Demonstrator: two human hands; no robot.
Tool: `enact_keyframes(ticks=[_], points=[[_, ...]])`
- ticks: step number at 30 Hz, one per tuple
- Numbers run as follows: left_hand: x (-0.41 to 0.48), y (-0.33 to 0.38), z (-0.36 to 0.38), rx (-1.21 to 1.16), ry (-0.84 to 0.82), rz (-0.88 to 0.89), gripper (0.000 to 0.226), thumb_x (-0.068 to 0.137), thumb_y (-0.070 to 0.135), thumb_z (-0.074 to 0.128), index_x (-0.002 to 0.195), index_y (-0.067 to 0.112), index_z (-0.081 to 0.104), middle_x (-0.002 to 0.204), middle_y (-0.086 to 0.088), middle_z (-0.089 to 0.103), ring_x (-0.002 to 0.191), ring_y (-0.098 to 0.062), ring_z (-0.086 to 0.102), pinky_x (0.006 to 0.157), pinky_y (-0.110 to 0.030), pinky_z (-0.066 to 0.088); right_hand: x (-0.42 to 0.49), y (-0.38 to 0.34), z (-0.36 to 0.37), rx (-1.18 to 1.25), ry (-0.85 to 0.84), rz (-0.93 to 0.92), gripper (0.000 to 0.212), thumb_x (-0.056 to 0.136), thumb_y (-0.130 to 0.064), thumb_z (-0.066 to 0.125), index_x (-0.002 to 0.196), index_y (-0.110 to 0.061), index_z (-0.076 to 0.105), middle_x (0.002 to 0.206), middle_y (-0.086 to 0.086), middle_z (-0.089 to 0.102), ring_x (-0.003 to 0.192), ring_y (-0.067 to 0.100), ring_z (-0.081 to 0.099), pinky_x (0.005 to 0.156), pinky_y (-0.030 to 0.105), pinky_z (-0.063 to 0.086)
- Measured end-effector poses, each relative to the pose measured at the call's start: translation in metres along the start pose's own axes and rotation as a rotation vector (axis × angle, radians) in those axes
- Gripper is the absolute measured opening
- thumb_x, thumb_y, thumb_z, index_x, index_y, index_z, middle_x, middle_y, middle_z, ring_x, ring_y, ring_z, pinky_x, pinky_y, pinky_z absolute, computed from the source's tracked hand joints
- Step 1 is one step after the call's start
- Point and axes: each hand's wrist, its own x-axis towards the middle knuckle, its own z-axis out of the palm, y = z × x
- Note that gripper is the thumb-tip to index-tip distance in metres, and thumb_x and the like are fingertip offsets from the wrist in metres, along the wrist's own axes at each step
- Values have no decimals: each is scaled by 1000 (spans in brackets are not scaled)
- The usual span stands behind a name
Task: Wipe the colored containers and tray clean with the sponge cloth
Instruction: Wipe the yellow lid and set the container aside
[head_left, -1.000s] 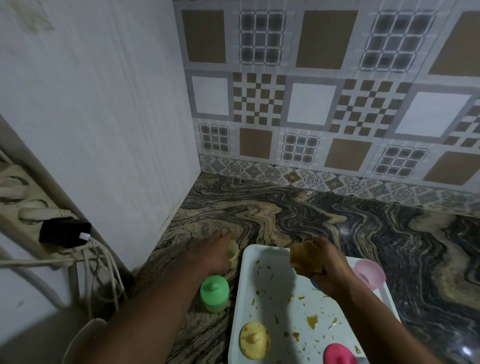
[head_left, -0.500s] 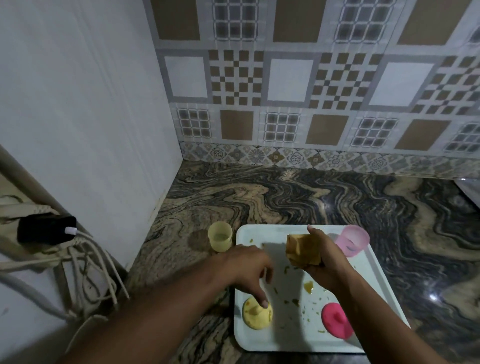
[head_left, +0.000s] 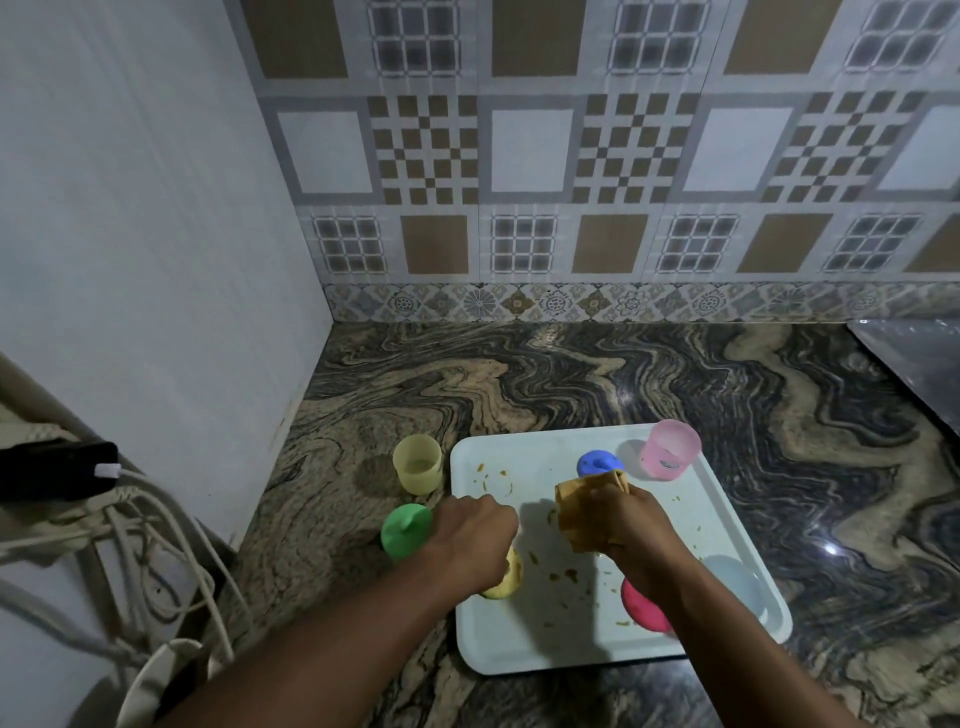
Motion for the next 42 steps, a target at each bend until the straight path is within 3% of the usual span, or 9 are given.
enact_keyframes(ticks=[3, 8, 11, 14, 26, 30, 33, 37, 42], points=[[-1, 1, 5, -87, 11, -89, 21, 86, 20, 65, 81, 18, 45, 103, -11, 63, 93, -35, 63, 67, -36, 35, -7, 5, 6, -141, 54, -54, 33, 86, -7, 43, 95, -3, 74, 86, 24, 72, 72, 32, 66, 67, 44, 56], [5, -4, 10, -326, 122, -156, 13, 84, 29, 65, 84, 16, 61, 91, -7, 65, 83, -33, 65, 63, -35, 46, -4, 20, 12, -443, 87, -226, 35, 72, -11, 41, 90, -17, 70, 79, 12, 71, 67, 29, 63, 64, 50, 57], [8, -7, 8, -405, 225, -139, 14, 87, 36, 60, 86, 22, 63, 90, -2, 66, 82, -30, 64, 62, -34, 47, 0, 30, 14, -616, 163, -391, 39, 85, -3, 50, 109, -29, 68, 96, -10, 75, 85, 9, 69, 76, 34, 57], [9, -4, 4, -444, 310, -128, 13, 90, 35, 58, 93, 23, 62, 96, 0, 65, 89, -28, 62, 63, -34, 46, -1, 31, 20, -767, 229, -613, 60, 71, -2, 44, 125, -17, 65, 116, -4, 73, 107, 12, 66, 93, 28, 49], [13, -13, 4, -339, 434, -85, 22, 101, 33, 46, 113, 17, 56, 114, -5, 60, 103, -26, 55, 82, -40, 45, -10, 44, 16, -1097, 38, -905, 55, 62, -6, 49, 108, -20, 75, 118, -12, 70, 109, 15, 62, 86, 27, 55], [19, -19, -4, -392, 530, -143, 23, 100, 34, 48, 110, 18, 58, 112, -3, 62, 101, -24, 58, 79, -36, 43, -11, 40, 11, -758, 210, -760, 48, 73, 5, 56, 100, -30, 76, 101, -19, 74, 94, 7, 67, 80, 19, 52], [22, -17, -11, -453, 601, -142, 22, 98, 35, 50, 108, 19, 61, 110, -2, 64, 99, -24, 60, 77, -35, 45, -6, 14, 15, -97, 336, -379, 20, 78, -22, 67, 94, -16, 77, 85, 8, 75, 75, 25, 65, 70, 36, 50], [23, -6, -13, -562, 705, -105, 18, 94, 36, 54, 101, 23, 61, 102, 3, 66, 95, -21, 60, 77, -37, 48, 1, -12, 22, 524, 214, -37, 50, 76, -44, 58, 104, -3, 63, 99, 27, 64, 86, 41, 60, 74, 48, 48], [24, 8, -14, -656, 752, -104, 12, 91, 37, 58, 93, 26, 61, 94, 9, 66, 93, -15, 56, 77, -34, 48, -1, -14, 43, 451, 135, -102, 36, 104, -18, 38, 93, -2, 68, 86, 17, 75, 75, 29, 72, 68, 41, 54]])
